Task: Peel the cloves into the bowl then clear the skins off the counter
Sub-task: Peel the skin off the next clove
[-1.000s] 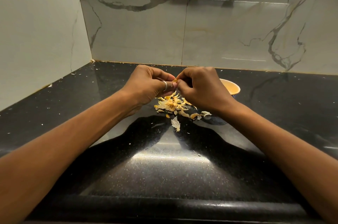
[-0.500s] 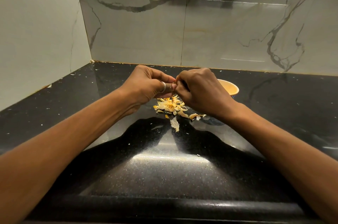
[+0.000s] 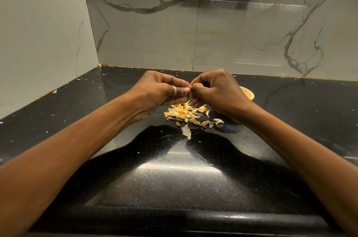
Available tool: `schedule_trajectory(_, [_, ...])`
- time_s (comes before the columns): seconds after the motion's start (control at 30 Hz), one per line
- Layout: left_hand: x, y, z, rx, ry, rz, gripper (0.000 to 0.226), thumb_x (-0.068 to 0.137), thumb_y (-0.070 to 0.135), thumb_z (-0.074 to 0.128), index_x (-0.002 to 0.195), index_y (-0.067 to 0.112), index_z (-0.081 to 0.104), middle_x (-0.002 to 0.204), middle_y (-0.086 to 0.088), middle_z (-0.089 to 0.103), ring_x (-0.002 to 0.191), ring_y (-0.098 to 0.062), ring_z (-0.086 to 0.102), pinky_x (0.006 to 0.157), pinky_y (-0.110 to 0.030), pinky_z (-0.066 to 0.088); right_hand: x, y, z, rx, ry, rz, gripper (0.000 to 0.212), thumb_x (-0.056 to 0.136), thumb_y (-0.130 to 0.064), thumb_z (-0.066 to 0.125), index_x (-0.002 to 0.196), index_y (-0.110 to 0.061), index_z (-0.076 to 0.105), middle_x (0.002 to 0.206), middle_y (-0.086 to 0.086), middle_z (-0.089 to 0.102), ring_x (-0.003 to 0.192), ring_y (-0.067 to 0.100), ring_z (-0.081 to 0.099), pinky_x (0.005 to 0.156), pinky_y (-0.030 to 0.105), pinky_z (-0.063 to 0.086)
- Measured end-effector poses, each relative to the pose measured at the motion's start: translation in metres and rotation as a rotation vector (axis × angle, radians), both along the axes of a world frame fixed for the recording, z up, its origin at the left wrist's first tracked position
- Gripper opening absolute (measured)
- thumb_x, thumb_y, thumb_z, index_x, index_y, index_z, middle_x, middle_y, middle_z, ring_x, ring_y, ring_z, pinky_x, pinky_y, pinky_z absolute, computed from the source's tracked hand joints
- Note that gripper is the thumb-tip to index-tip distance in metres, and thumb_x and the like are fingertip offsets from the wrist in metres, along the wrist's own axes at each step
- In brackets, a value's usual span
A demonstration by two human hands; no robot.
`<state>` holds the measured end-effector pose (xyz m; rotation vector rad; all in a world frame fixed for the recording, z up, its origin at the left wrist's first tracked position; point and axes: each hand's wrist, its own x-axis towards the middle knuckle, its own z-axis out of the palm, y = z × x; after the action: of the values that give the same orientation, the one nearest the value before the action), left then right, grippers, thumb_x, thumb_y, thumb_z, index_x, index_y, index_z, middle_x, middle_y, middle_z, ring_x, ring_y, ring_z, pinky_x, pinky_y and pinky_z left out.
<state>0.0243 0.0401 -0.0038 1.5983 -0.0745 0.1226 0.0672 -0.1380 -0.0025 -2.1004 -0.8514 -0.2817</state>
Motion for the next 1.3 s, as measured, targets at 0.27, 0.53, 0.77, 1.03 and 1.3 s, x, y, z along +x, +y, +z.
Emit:
schedule_trajectory(0.27, [0.003, 0.000, -0.008, 0.270, -0.196, 0.026, 0.018, 0.087, 0.005, 0.071, 0.105, 0.008, 0.075, 0.095, -0.008, 0.076, 0.090, -0.013, 0.073, 0.069, -0.026, 0.061, 0.001, 0.002, 0.000, 0.086, 0.095, 0.003, 0.010, 0.092, -0.010, 0.068, 0.086, -0.003, 0.071, 0.073, 0.010, 0.071, 0.061, 0.016, 0.072, 0.058, 0.022, 0.058])
schedule_trajectory(0.53, [0.005, -0.001, -0.013, 0.795, -0.729, 0.258, 0.022, 0.083, 0.011, 0.080, 0.104, 0.011, 0.078, 0.089, 0.005, 0.075, 0.078, 0.001, 0.071, 0.071, -0.007, 0.053, 0.001, 0.000, 0.002, 0.185, 0.247, 0.053, 0.013, 0.095, -0.013, 0.065, 0.089, -0.002, 0.069, 0.079, 0.014, 0.070, 0.065, 0.017, 0.070, 0.059, 0.023, 0.056])
schedule_trajectory(0.77, [0.007, 0.001, -0.011, 0.677, -0.654, 0.251, 0.017, 0.084, 0.013, 0.079, 0.101, 0.012, 0.077, 0.088, 0.004, 0.075, 0.077, -0.001, 0.071, 0.071, -0.014, 0.057, 0.001, 0.000, 0.003, 0.308, 0.416, 0.123, 0.016, 0.098, -0.006, 0.057, 0.090, 0.003, 0.067, 0.079, 0.016, 0.069, 0.063, 0.015, 0.066, 0.059, 0.023, 0.057])
schedule_trajectory(1.03, [0.006, 0.000, -0.012, 0.685, -0.717, 0.252, 0.020, 0.083, 0.012, 0.080, 0.102, 0.009, 0.075, 0.091, 0.000, 0.075, 0.079, -0.006, 0.072, 0.075, -0.021, 0.060, 0.004, -0.002, 0.005, 0.348, 0.487, 0.159, 0.019, 0.100, -0.005, 0.055, 0.103, 0.011, 0.064, 0.078, 0.012, 0.068, 0.062, 0.013, 0.064, 0.055, 0.020, 0.053])
schedule_trajectory(1.3, [0.004, 0.000, -0.010, 0.701, -0.791, 0.256, 0.023, 0.084, 0.013, 0.080, 0.106, 0.009, 0.076, 0.093, -0.001, 0.076, 0.082, -0.004, 0.072, 0.077, -0.018, 0.059, 0.007, -0.004, 0.007, 0.360, 0.488, 0.163, 0.023, 0.098, -0.008, 0.058, 0.107, 0.013, 0.064, 0.081, 0.013, 0.069, 0.063, 0.015, 0.063, 0.055, 0.020, 0.053])
